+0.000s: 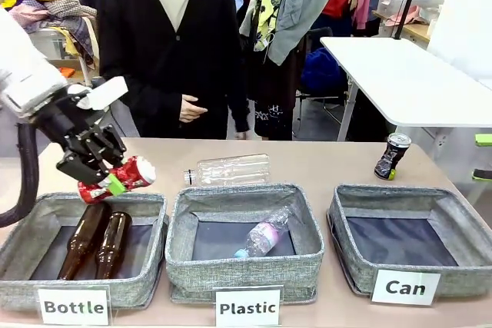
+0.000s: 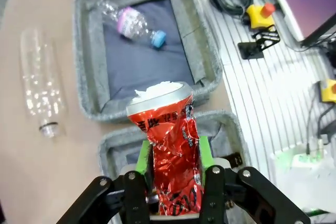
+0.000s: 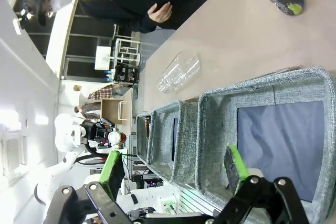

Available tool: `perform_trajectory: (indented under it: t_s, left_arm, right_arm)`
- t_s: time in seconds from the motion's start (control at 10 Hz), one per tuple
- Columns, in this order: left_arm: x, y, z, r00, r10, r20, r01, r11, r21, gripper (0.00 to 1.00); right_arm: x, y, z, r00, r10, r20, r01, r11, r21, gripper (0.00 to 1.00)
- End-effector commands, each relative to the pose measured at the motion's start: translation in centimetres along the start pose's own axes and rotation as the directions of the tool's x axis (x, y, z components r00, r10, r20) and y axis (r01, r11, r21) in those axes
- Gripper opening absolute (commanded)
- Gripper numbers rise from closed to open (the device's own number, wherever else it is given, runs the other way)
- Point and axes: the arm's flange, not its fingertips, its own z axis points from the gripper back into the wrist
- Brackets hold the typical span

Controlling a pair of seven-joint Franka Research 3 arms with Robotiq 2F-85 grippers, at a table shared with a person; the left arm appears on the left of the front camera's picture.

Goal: Sort the can waste into the basket.
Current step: Pick up the can waste from the table and place it in the right Fabric basket.

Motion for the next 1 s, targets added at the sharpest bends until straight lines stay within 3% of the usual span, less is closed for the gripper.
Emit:
perform_trajectory:
  t_s: [0.0,0.2,0.5,0.8,0.9]
  left_arm:
    - [3.4,1.6,-1.4,1.000,0.004,-0.019,-0.004,1.000,0.000,0.22]
    - [8.8,2.8,-3.7,0.997,-0.012,-0.073,0.005,0.996,-0.090,0.22]
    - [19.6,4.1,-8.6,0.984,-0.165,-0.073,0.144,0.961,-0.235,0.22]
    - [29.5,5.5,-16.2,0.959,-0.282,-0.017,0.277,0.950,-0.148,0.22]
    - [32.7,5.9,-18.7,0.948,-0.318,0.027,0.318,0.932,-0.172,0.22]
  right_arm:
    - [0.1,0.1,0.1,1.000,0.013,0.005,-0.013,1.000,0.014,1.00]
    - [0.1,0.1,0.1,1.000,0.013,0.005,-0.013,1.000,0.014,1.00]
    - [0.1,0.1,0.1,1.000,0.013,0.005,-0.013,1.000,0.014,1.00]
    - [0.1,0.1,0.1,1.000,0.013,0.005,-0.013,1.000,0.014,1.00]
    - [0.1,0.1,0.1,1.000,0.013,0.005,-0.013,1.000,0.014,1.00]
